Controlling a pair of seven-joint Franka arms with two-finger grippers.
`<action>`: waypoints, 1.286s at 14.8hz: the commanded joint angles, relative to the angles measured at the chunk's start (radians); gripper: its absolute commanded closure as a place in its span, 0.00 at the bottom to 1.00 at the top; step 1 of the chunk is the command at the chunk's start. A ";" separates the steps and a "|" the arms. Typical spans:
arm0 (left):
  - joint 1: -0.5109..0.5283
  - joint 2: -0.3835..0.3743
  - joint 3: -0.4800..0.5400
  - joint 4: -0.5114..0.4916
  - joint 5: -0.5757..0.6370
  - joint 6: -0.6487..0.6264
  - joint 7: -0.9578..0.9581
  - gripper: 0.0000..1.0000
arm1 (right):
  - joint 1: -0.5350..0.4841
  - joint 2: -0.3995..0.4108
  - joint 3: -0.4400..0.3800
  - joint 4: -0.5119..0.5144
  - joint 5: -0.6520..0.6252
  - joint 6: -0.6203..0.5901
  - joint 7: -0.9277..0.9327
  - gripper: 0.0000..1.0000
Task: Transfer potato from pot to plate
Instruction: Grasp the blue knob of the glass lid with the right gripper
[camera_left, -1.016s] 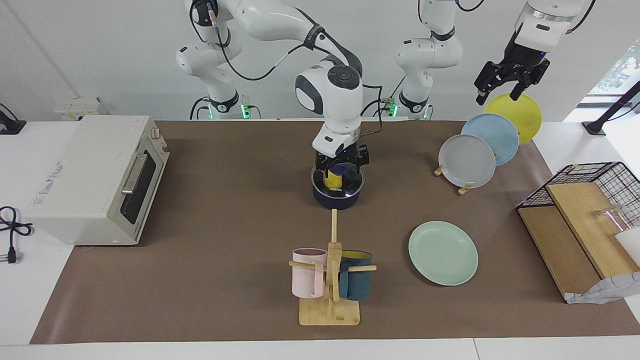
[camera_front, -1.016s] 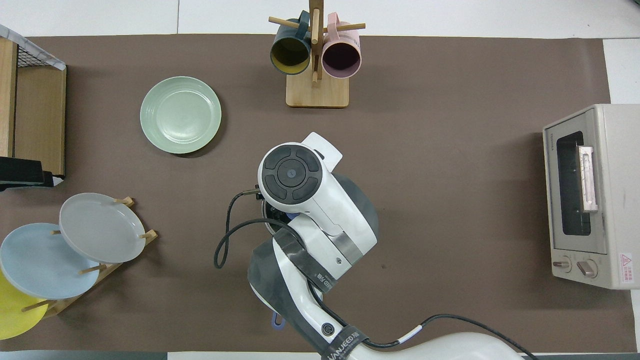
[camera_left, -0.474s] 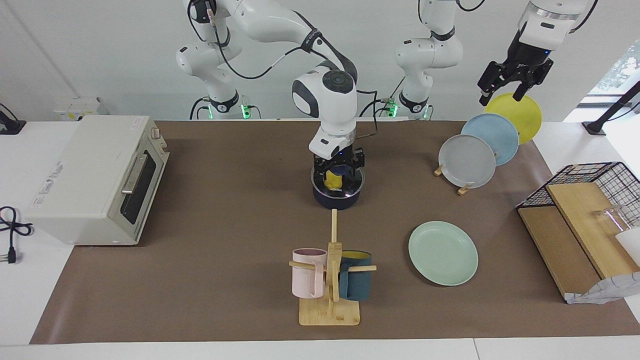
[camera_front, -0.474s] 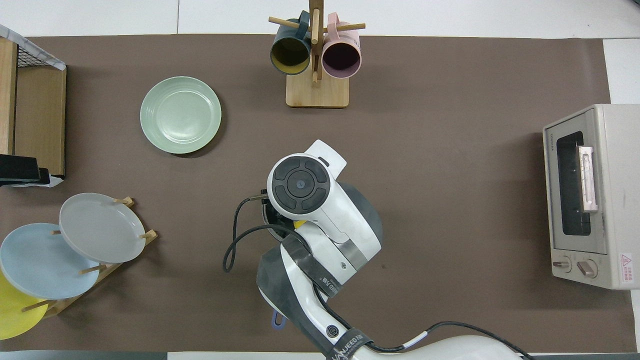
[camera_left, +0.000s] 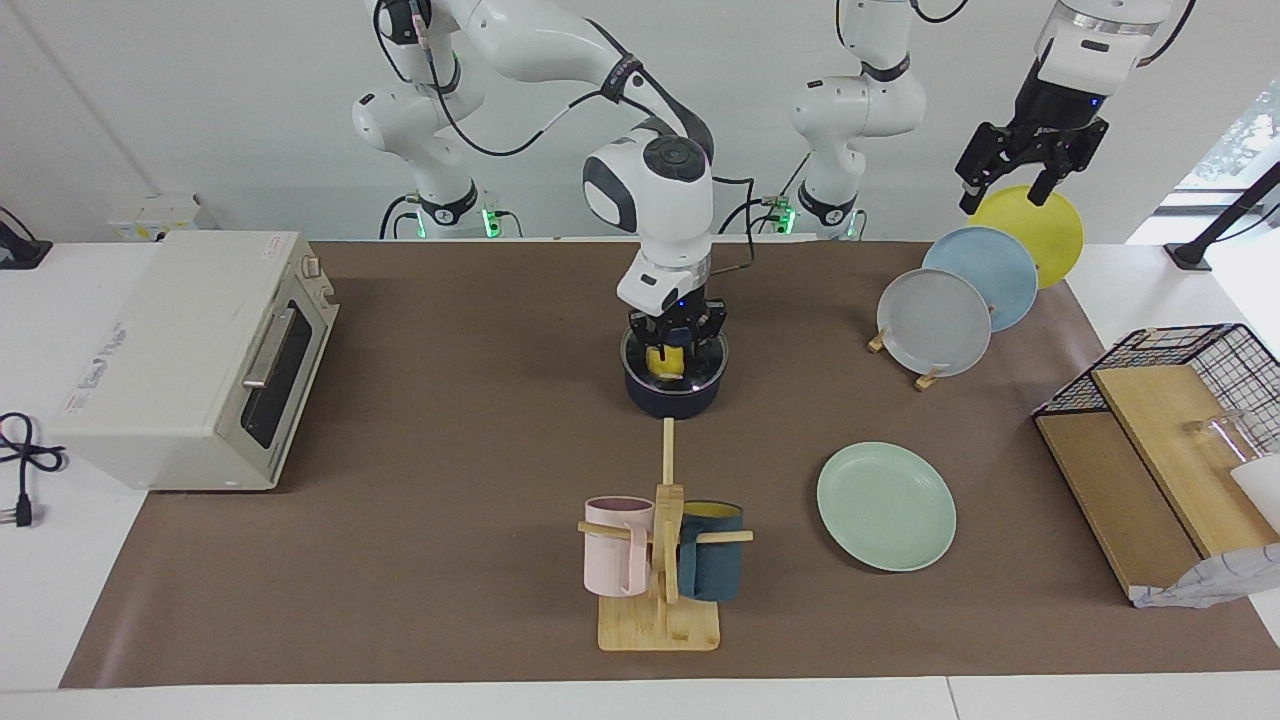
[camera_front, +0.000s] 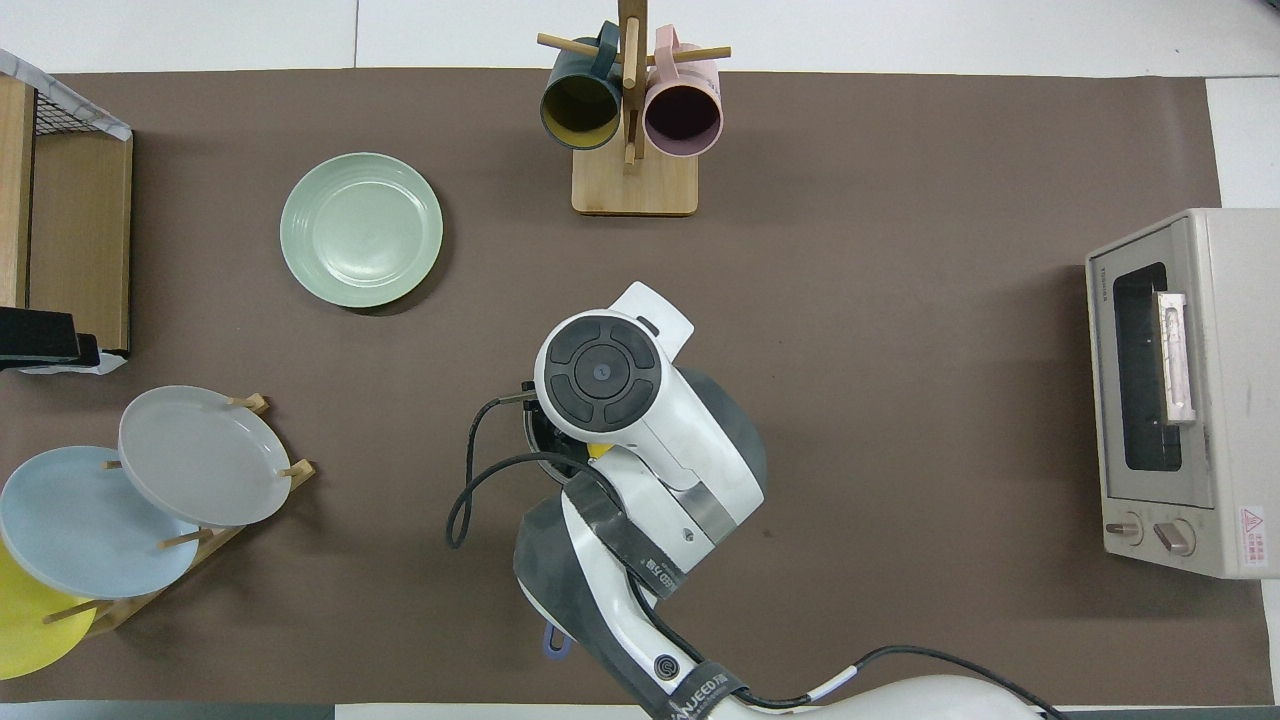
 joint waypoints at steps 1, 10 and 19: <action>-0.002 -0.022 0.003 -0.031 -0.003 0.039 -0.001 0.00 | 0.005 -0.022 0.001 -0.028 -0.011 -0.010 0.009 0.71; -0.025 -0.048 -0.002 -0.083 -0.003 0.037 0.006 0.00 | 0.004 -0.015 0.001 0.010 -0.007 -0.049 0.021 0.83; -0.048 -0.062 -0.002 -0.106 -0.006 0.025 0.004 0.00 | 0.004 -0.019 0.001 -0.016 -0.007 -0.015 0.020 0.22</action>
